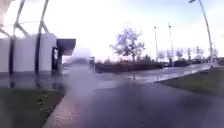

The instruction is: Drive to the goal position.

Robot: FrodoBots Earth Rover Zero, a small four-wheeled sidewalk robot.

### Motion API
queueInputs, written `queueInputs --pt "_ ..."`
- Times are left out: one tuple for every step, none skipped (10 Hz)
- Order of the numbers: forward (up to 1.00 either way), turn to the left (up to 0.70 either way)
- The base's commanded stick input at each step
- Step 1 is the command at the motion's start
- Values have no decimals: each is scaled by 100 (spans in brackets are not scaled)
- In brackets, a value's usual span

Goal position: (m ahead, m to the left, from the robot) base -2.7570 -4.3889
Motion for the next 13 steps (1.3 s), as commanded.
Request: queueInputs --pt "0 -45" --pt "0 -45" --pt "0 -45" --pt "0 -45" --pt "0 -45" --pt "0 -45" --pt "0 -45" --pt "0 -45" --pt "0 -45" --pt "0 -45" --pt "0 -45" --pt "0 -45" --pt "0 -45"
